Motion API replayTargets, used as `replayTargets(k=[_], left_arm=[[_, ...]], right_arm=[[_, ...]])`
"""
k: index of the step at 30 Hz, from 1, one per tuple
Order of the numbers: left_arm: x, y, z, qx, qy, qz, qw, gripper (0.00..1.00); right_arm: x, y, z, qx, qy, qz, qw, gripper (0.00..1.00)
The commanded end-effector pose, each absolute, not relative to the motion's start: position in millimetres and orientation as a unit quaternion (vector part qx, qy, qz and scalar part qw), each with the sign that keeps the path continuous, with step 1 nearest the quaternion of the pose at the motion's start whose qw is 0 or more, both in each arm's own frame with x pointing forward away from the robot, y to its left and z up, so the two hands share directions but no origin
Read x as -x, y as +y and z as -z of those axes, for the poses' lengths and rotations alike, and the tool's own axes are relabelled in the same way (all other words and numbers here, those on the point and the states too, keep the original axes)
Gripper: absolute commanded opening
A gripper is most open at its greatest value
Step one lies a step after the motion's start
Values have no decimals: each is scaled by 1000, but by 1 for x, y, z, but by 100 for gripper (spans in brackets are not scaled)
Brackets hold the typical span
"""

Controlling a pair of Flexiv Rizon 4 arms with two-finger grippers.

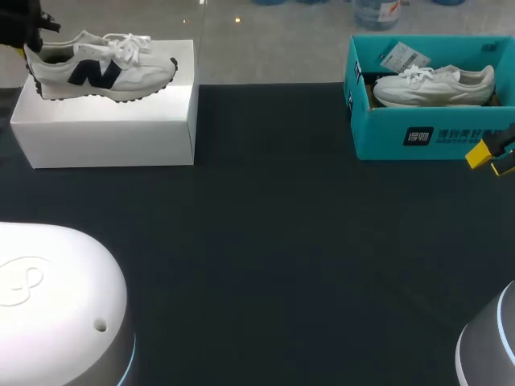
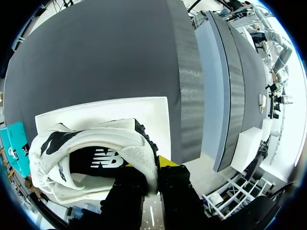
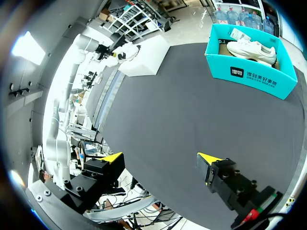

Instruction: Take the shoe out of the shoebox, open the shoe tongue, remove and reinsert the insole, then place the shoe into the shoebox

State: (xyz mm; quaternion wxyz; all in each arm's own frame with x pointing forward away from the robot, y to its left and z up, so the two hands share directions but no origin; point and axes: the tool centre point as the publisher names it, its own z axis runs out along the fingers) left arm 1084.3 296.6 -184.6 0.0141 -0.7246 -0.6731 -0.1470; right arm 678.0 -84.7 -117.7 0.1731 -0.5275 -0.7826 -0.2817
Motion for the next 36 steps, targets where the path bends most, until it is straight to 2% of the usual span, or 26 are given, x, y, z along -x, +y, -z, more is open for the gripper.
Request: replayTargets(k=[1, 22, 36], left_arm=[[-1093, 296, 186, 735, -663, 140, 22, 0], [-1094, 294, 194, 741, -653, 151, 34, 0], [-1098, 294, 217, 733, -665, 139, 34, 0]], right_arm=[[-679, -84, 118, 528, -783, 280, 174, 100], [-679, -84, 118, 528, -783, 280, 174, 100], [-679, -84, 118, 528, -783, 280, 174, 100]])
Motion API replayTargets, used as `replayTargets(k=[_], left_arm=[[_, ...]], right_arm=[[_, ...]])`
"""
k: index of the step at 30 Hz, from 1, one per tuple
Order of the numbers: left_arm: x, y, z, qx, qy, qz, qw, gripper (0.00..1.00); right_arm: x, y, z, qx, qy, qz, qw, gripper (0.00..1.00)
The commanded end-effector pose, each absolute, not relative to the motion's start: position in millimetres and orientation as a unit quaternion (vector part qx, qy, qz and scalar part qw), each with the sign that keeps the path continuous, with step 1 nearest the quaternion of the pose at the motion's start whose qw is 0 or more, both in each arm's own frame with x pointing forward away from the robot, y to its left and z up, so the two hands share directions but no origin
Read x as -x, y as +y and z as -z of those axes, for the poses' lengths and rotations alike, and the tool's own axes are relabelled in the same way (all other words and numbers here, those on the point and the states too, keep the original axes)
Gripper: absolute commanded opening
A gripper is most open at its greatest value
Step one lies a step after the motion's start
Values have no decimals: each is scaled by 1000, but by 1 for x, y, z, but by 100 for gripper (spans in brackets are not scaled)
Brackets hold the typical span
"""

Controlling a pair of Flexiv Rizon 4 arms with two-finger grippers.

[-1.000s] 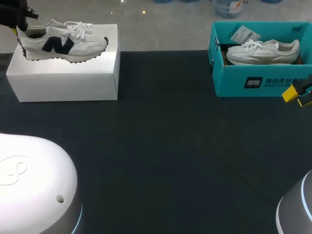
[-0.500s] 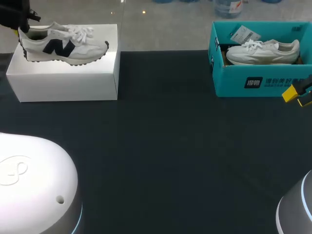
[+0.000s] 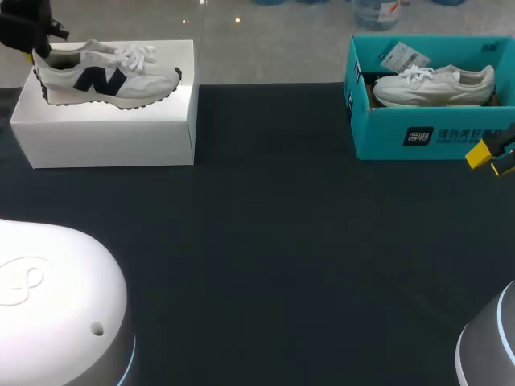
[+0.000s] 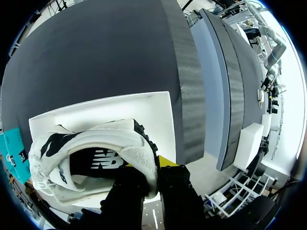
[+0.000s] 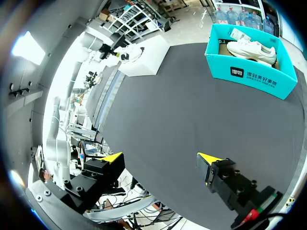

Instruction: Take the shoe out of the shoebox, open the shoe tongue, remove and reinsert the insole, then place the shoe into the shoebox

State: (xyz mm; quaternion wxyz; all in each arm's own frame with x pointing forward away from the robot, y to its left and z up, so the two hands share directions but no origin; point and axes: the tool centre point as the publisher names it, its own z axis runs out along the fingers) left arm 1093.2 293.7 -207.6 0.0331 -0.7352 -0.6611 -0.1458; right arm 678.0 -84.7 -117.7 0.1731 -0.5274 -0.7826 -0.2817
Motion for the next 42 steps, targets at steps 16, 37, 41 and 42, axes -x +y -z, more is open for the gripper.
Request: replayTargets(k=[16, 37, 41, 42], left_arm=[[-1108, 297, 277, 731, -669, 122, 61, 0], [-1109, 305, 351, 764, -632, 107, 73, 0], [-1110, 306, 356, 764, -633, 104, 76, 0], [-1110, 307, 357, 762, -634, 105, 76, 0]], right_arm=[[-679, -84, 118, 528, -783, 280, 174, 100], [-679, -84, 118, 528, -783, 280, 174, 100], [-679, -84, 118, 528, -783, 280, 174, 100], [-679, -84, 118, 528, -783, 280, 174, 100]])
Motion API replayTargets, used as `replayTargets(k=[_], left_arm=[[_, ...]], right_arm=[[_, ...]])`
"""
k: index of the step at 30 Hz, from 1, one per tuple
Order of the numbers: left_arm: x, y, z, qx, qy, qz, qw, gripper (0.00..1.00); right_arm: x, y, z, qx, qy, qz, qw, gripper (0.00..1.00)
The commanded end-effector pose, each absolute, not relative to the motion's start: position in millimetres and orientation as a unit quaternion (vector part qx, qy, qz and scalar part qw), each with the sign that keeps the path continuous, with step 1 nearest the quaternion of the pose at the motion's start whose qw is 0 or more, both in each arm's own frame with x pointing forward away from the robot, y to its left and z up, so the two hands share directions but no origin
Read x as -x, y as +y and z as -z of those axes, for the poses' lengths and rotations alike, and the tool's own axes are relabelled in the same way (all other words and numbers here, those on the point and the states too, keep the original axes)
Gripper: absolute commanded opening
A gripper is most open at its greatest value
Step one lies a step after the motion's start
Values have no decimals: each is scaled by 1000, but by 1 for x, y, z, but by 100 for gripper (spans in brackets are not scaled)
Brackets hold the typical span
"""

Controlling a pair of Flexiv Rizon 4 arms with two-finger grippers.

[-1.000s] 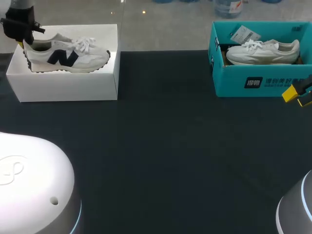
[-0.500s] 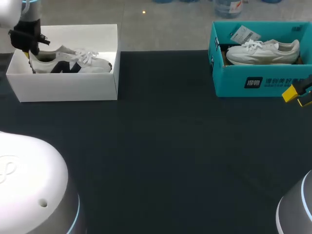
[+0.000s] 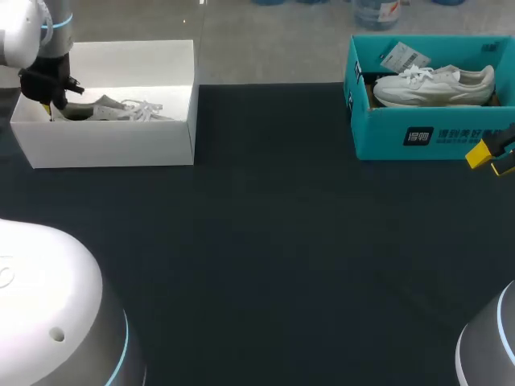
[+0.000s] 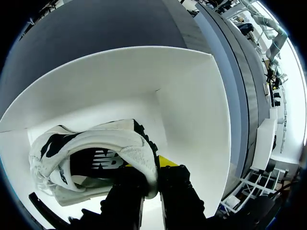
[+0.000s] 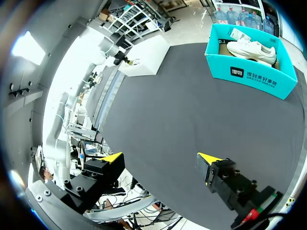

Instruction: Take the shoe out of the shoebox, open the shoe tongue, remove and reinsert the insole, then place the shoe into the shoebox

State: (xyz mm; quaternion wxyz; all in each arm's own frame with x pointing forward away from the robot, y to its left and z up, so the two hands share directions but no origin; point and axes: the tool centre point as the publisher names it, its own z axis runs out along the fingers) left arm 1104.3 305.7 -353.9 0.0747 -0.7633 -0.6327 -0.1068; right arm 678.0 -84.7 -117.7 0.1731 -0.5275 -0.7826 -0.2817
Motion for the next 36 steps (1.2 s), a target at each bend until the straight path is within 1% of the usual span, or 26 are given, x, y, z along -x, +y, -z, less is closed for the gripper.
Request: replayTargets(k=[1, 6, 7, 8, 9, 10, 12, 13, 15, 16, 20, 27, 36], left_arm=[[-1111, 307, 357, 762, -634, 105, 77, 0], [-1112, 309, 357, 758, -637, 119, 78, 1], [-1112, 310, 357, 758, -637, 120, 78, 24], [-1112, 310, 358, 759, -636, 120, 77, 38], [-1112, 310, 358, 759, -636, 120, 77, 44], [-1112, 310, 358, 759, -636, 120, 78, 46], [-1110, 310, 358, 761, -632, 124, 77, 67], [-1109, 310, 358, 761, -632, 124, 77, 69], [-1107, 309, 357, 763, -629, 129, 74, 97], [-1107, 309, 356, 763, -629, 129, 74, 100], [-1105, 307, 348, 759, -634, 132, 67, 100], [-1095, 301, 318, 754, -643, 127, 42, 100], [-1079, 291, 257, 731, -673, 107, 12, 100]], right_arm=[[-679, -84, 118, 528, -783, 280, 174, 100], [-679, -84, 118, 528, -783, 280, 174, 100], [-679, -84, 118, 528, -783, 280, 174, 100], [-679, -84, 118, 528, -783, 280, 174, 100], [-679, -84, 118, 528, -783, 280, 174, 100], [-679, -84, 118, 528, -783, 280, 174, 100], [-679, -84, 118, 528, -783, 280, 174, 100], [-679, -84, 118, 528, -783, 280, 174, 100], [-679, -84, 118, 528, -783, 280, 174, 100], [-679, -84, 118, 528, -783, 280, 174, 100], [-679, -84, 118, 528, -783, 280, 174, 100], [-679, -84, 118, 528, -783, 280, 174, 100], [-679, -84, 118, 528, -783, 280, 174, 100]])
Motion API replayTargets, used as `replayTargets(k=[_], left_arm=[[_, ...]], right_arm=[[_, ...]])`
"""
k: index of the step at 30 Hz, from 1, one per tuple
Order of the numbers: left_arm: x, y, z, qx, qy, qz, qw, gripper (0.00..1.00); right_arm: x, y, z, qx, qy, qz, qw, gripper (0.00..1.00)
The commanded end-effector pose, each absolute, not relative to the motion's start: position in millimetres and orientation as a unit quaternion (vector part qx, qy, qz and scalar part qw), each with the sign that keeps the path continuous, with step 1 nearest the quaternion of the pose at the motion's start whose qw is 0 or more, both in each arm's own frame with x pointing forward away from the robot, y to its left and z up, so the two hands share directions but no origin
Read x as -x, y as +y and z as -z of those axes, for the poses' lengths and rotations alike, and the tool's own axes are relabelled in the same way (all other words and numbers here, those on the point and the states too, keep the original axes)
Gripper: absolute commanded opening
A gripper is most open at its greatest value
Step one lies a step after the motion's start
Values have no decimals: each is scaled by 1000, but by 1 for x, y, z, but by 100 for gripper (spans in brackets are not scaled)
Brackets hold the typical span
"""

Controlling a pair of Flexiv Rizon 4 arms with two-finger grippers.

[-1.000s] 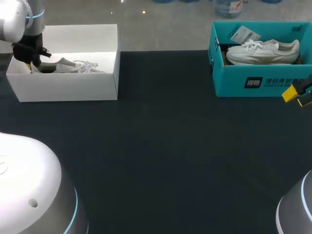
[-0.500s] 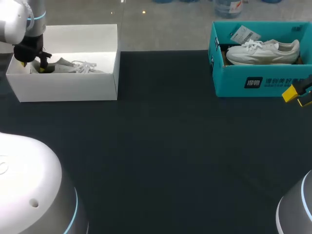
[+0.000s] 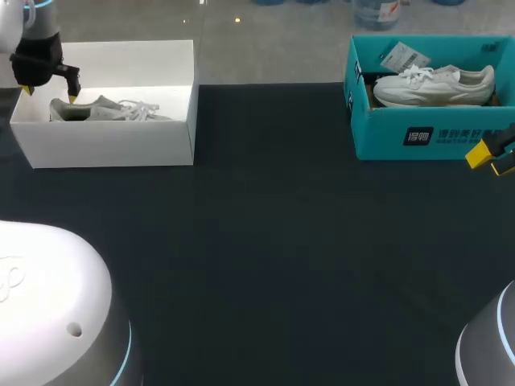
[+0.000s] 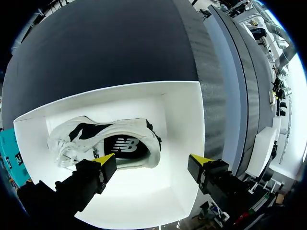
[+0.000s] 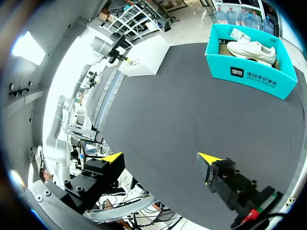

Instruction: Take the shoe out of the shoebox, open the shoe tongue, remove and reinsert the insole, then place the shoe into the shoebox

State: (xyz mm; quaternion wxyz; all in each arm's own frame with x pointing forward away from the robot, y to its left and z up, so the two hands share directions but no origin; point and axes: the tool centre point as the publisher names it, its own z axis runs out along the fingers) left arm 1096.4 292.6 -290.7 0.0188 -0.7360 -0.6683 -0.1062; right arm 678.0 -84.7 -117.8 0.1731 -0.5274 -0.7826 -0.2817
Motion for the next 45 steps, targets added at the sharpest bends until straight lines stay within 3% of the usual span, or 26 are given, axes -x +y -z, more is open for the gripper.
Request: replayTargets(k=[1, 15, 41, 45], left_arm=[[-1078, 290, 251, 729, -676, 106, 7, 100], [-1057, 271, 193, 702, -709, 63, -18, 100], [-1054, 266, 191, 695, -715, 72, -6, 100], [-1054, 266, 191, 695, -715, 72, -6, 100]], right_arm=[[-679, -84, 118, 528, -783, 280, 174, 100], [-679, -84, 118, 528, -783, 280, 174, 100], [-679, -84, 118, 528, -783, 280, 174, 100], [-696, -110, 113, 546, -780, 254, 171, 100]])
